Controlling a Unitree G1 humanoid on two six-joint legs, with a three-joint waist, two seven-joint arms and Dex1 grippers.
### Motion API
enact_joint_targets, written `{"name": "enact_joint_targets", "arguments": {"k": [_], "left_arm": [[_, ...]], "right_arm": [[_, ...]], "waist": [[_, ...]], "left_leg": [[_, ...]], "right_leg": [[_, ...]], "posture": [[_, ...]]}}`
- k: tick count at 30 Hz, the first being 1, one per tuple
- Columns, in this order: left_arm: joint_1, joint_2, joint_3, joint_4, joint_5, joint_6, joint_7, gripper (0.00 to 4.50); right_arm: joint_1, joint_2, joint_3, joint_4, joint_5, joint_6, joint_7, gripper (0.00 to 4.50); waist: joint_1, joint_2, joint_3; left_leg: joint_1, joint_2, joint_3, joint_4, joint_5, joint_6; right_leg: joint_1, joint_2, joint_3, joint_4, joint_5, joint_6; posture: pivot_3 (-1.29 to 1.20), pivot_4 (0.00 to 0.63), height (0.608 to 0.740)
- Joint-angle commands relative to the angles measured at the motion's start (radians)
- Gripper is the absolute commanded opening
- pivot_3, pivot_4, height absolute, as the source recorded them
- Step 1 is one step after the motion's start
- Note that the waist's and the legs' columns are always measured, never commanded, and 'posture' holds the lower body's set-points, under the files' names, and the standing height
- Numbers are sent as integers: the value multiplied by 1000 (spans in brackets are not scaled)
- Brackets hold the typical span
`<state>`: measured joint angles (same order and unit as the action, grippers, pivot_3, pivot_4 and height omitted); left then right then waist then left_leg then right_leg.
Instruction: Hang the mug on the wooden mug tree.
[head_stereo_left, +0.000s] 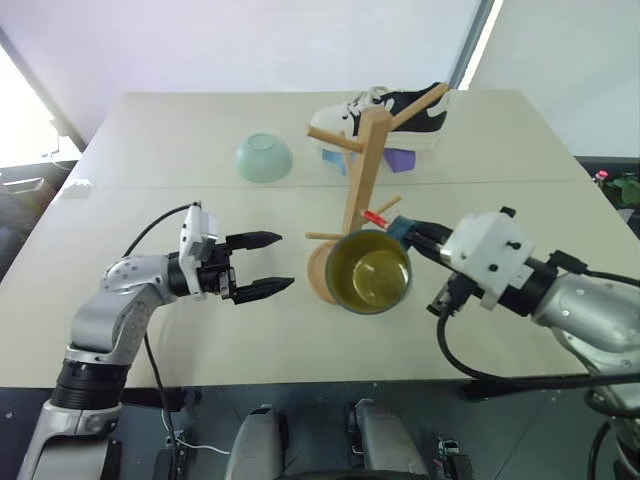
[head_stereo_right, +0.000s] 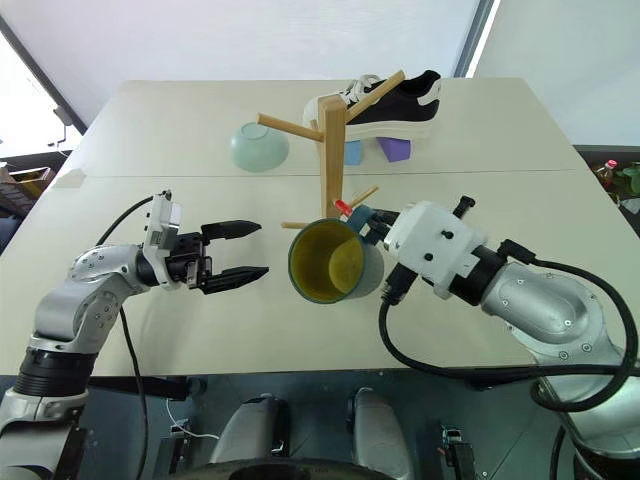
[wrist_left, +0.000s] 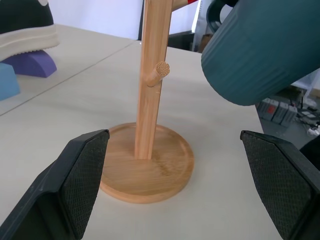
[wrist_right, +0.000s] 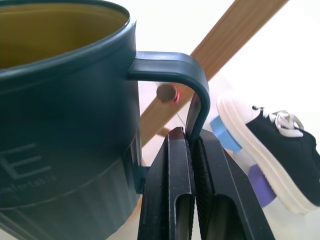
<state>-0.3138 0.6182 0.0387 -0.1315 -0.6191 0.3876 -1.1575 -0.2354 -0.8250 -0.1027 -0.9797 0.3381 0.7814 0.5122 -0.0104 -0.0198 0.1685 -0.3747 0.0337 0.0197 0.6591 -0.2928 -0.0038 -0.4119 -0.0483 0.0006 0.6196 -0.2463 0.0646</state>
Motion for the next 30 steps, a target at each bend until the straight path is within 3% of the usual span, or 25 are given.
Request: {"name": "enact_joint_targets", "arguments": {"k": [1, 15, 18, 22, 30], "left_arm": [[-34, 8, 50, -63, -63, 29, 6, 4500], [-52, 16, 60, -125, -95, 65, 23, 4500], [-53, 13, 60, -126, -95, 64, 27, 4500], [-58, 10, 58, -121, -93, 60, 28, 4500], [-65, -1, 67, -90, -86, 55, 45, 4500]], "right_arm": [[-47, 11, 13, -9, -4, 16, -25, 54], [-133, 32, 108, 46, -35, 64, -51, 54], [-145, 33, 106, 54, -36, 67, -54, 1048], [-146, 18, 95, 51, -49, 56, -50, 3035], [-37, -6, -96, 52, -13, 14, 28, 3035]], "waist": [[0, 0, 0], [0, 0, 0], [0, 0, 0], [0, 0, 0], [1, -1, 0]], "left_leg": [[0, 0, 0, 0, 0, 0], [0, 0, 0, 0, 0, 0], [0, 0, 0, 0, 0, 0], [0, 0, 0, 0, 0, 0], [-1, 0, 0, 0, 0, 0]], "right_leg": [[0, 0, 0, 0, 0, 0], [0, 0, 0, 0, 0, 0], [0, 0, 0, 0, 0, 0], [0, 0, 0, 0, 0, 0], [0, 0, 0, -1, 0, 0]], "posture": [[0, 150, 740], [0, 150, 740], [0, 150, 740], [0, 150, 740], [0, 150, 740]]}}
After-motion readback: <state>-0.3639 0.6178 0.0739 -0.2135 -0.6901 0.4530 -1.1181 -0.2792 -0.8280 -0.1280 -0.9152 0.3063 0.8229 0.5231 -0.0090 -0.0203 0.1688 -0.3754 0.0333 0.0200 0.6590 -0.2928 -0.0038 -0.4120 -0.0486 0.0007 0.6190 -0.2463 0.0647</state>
